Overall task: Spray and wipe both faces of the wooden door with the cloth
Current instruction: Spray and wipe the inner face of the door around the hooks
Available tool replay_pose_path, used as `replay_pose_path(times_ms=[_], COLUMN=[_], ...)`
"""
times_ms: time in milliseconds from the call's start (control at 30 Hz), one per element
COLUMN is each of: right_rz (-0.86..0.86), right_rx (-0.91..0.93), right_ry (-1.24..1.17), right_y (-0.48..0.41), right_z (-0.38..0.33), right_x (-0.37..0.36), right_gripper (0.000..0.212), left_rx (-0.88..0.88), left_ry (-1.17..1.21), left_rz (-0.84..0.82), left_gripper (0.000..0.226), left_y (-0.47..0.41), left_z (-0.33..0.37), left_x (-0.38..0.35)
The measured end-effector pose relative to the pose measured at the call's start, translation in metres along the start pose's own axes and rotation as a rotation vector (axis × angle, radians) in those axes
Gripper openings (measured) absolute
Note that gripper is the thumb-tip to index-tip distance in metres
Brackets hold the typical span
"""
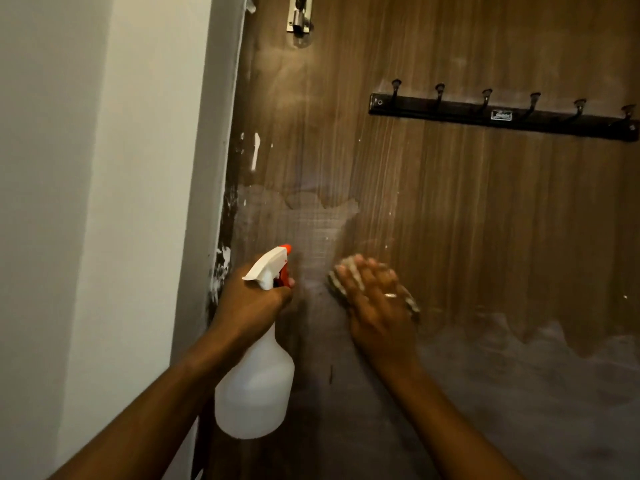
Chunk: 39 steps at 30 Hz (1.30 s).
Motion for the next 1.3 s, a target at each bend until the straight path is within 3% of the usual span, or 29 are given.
replay_pose_path(times_ms=[100, 200, 367, 500, 567, 700, 767, 900, 1000, 1067, 1133, 1233, 1300], right_rz=[0.042, 0.083, 0.054, -0.071, -0.047, 0.057, 0.074, 0.026, -0.075, -0.128, -0.083, 0.046, 0.074], right_rx=[-0.209, -0.347, -0.193, 0.076, 0.092, -0.212, -0.268, -0.03, 0.168, 0.2, 0.086, -0.189, -0.219], right_ry=[0.053, 0.063, 0.0, -0.019, -0.003, 0.005, -0.021, -0.06, -0.083, -0.076, -0.071, -0.037, -0.054], right_y=[0.005, -0.05, -0.137, -0.089, -0.069, -0.108, -0.149, -0.168, -0.091, -0.034, -0.012, -0.045, -0.081], right_z=[0.035, 0.051, -0.02, -0.075, -0.068, -0.024, -0.032, -0.103, -0.156, -0.16, -0.127, -0.076, -0.085], right_x=[0.011, 0.005, -0.037, -0.051, -0.036, -0.022, -0.035, -0.073, -0.081, -0.072, -0.054, -0.037, -0.045], right_gripper=[0.049, 0.05, 0.052, 0.05, 0.046, 0.048, 0.049, 0.053, 0.057, 0.054, 0.047, 0.052, 0.051], left_rx=[-0.001, -0.01, -0.018, 0.003, -0.01, -0.013, -0.024, -0.017, -0.011, 0.024, 0.066, 0.097, 0.077], left_ry=[0.006, 0.021, 0.021, 0.031, 0.019, 0.01, -0.011, -0.02, -0.024, -0.024, -0.008, 0.011, -0.026], left_rz=[0.003, 0.01, 0.023, 0.022, 0.018, 0.022, 0.034, 0.062, 0.059, 0.047, 0.037, 0.033, 0.039], left_gripper=[0.056, 0.056, 0.058, 0.055, 0.055, 0.054, 0.054, 0.054, 0.053, 0.054, 0.053, 0.052, 0.053], left_y=[-0.005, -0.012, -0.022, -0.02, -0.017, -0.016, -0.019, -0.02, -0.013, -0.007, -0.002, 0.005, 0.01], left_z=[-0.008, -0.011, -0.01, -0.014, -0.017, -0.021, -0.019, -0.022, -0.033, -0.046, -0.059, -0.072, -0.074], left_x=[0.021, 0.038, 0.061, 0.07, 0.075, 0.088, 0.095, 0.105, 0.106, 0.106, 0.106, 0.105, 0.102])
Point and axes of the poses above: each hand's wrist, its own y-axis away from the middle knuckle, its own x-axis out of the back of the hand, z = x × y, the point moved 10 cm from there along -y, towards the middle knuckle, and after that the axes turned 12 degrees about x, right-handed, at the moved point
